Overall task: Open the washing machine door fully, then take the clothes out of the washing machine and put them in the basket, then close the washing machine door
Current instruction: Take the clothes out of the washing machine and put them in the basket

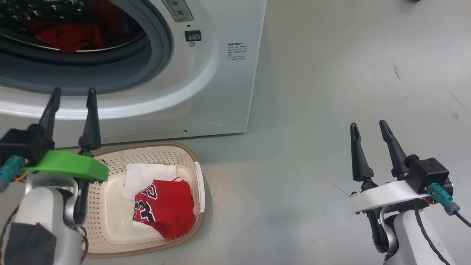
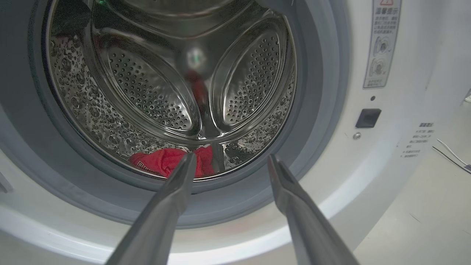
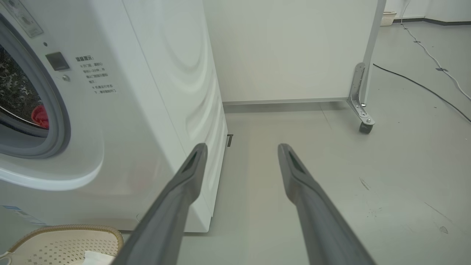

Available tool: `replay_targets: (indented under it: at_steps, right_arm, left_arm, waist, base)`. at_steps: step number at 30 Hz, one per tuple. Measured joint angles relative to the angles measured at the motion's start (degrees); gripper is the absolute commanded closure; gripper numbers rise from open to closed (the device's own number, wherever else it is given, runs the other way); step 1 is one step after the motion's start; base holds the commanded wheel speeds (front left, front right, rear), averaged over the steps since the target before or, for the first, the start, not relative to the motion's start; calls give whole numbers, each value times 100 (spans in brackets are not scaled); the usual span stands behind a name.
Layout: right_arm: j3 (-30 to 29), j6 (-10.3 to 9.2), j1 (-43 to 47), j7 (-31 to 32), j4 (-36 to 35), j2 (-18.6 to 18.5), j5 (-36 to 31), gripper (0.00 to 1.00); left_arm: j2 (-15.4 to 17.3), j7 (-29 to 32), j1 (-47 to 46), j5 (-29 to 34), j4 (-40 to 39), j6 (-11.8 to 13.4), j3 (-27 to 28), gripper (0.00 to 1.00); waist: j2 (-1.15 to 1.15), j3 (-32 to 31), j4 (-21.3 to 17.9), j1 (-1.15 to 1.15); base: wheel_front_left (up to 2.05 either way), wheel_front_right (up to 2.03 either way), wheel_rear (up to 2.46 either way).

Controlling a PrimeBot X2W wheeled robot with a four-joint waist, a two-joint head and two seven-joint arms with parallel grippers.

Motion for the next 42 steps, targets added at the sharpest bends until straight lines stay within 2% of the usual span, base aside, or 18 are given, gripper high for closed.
replay_targets:
  at_steps: [7,16,26,33,42]
  right_arm:
    - [152,-62,-254,0,-141,-4,141,0]
    - [314,-116,-622,0,-243,-16,269,0]
    - [615,-177,-943,0,-323,-21,616,0]
    - [766,-254,-1131,0,-341,-23,717,0]
    - [903,-328,-1263,0,-368,-22,853,0]
  left_arm:
    - [322,503,-1060,14,32,-1,132,0]
    - [658,1199,-2139,-2,443,-3,220,0]
    - [1232,2100,-3218,-62,839,2,537,0]
    - [1659,2792,-3603,-81,1157,2,591,0]
    - [2100,3271,-4144,-2,1348,1,637,0]
  waist:
    - [0,561,-155,0]
    - [0,1261,-379,1]
    - [0,1907,-656,1]
    - [0,2241,-896,1]
    - [0,2567,-1127,0]
  base:
    - [0,0,0]
    - [0,0,0]
    - [0,0,0]
    - [0,0,0]
    - [0,0,0]
